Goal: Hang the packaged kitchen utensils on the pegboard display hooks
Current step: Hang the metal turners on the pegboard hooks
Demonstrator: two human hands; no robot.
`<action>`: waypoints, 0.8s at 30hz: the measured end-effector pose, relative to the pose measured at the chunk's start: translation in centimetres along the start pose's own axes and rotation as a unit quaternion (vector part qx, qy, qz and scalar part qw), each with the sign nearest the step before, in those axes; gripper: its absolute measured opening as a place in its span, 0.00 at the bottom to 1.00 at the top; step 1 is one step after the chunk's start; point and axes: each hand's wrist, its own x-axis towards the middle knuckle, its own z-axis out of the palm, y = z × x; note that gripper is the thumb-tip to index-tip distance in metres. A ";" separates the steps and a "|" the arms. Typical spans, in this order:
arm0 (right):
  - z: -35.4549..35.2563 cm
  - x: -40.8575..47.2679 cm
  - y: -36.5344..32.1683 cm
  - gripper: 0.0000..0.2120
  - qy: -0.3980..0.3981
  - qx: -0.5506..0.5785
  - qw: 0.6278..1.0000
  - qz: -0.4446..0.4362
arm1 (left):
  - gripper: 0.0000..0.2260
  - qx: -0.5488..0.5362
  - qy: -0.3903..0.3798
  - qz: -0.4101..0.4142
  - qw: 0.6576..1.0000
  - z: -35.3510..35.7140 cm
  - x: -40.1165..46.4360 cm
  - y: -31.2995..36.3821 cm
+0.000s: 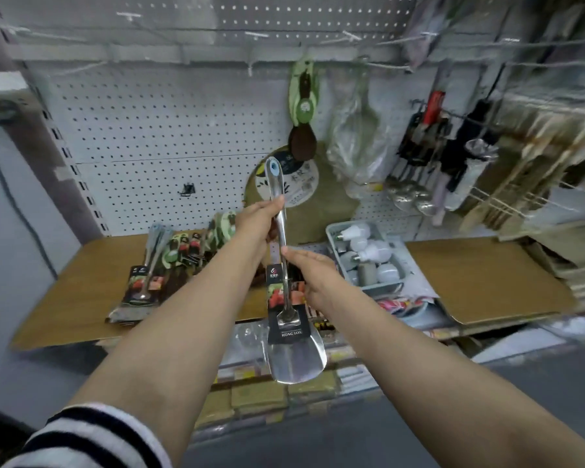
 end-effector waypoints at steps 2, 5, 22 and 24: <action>-4.6 -2.0 -0.3 0.06 0.020 0.009 1.000 -0.007 | 0.13 -0.003 -0.023 -0.001 1.000 4.5 -2.1 -1.4; -11.1 -4.9 -1.1 0.08 0.054 0.021 0.998 -0.012 | 0.13 0.006 -0.057 -0.013 0.998 11.0 -4.7 -3.1; -43.1 -8.8 -7.9 0.16 0.256 0.129 0.956 -0.065 | 0.10 0.047 -0.284 -0.057 0.956 47.5 -10.5 -9.9; -47.0 -8.0 -9.5 0.14 0.268 0.123 0.953 -0.067 | 0.10 0.039 -0.290 -0.059 0.954 52.0 -10.0 -10.4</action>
